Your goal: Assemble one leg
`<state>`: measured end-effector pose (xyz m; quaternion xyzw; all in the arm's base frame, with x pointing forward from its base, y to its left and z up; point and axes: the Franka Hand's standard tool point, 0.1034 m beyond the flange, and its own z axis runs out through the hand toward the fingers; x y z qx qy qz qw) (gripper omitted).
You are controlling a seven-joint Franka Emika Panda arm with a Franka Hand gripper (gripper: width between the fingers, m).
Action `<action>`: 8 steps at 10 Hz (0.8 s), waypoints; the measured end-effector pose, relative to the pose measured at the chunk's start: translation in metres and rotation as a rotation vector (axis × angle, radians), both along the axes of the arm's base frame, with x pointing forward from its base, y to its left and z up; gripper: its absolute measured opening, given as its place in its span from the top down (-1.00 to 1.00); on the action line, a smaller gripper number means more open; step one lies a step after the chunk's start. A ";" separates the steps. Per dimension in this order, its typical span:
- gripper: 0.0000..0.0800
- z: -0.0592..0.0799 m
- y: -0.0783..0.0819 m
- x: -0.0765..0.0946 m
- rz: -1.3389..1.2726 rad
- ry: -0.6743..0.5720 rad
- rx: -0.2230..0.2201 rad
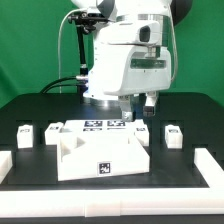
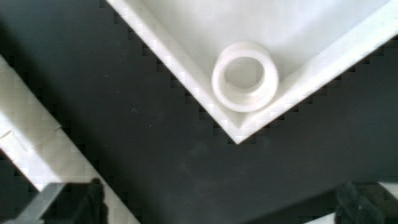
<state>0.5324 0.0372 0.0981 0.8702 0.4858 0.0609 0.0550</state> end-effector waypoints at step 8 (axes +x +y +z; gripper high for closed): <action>-0.63 -0.012 -0.016 -0.024 0.215 0.011 -0.028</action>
Offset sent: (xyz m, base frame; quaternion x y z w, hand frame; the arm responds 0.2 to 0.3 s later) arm 0.0000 0.0000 0.0000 0.0000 0.0000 0.0000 1.0000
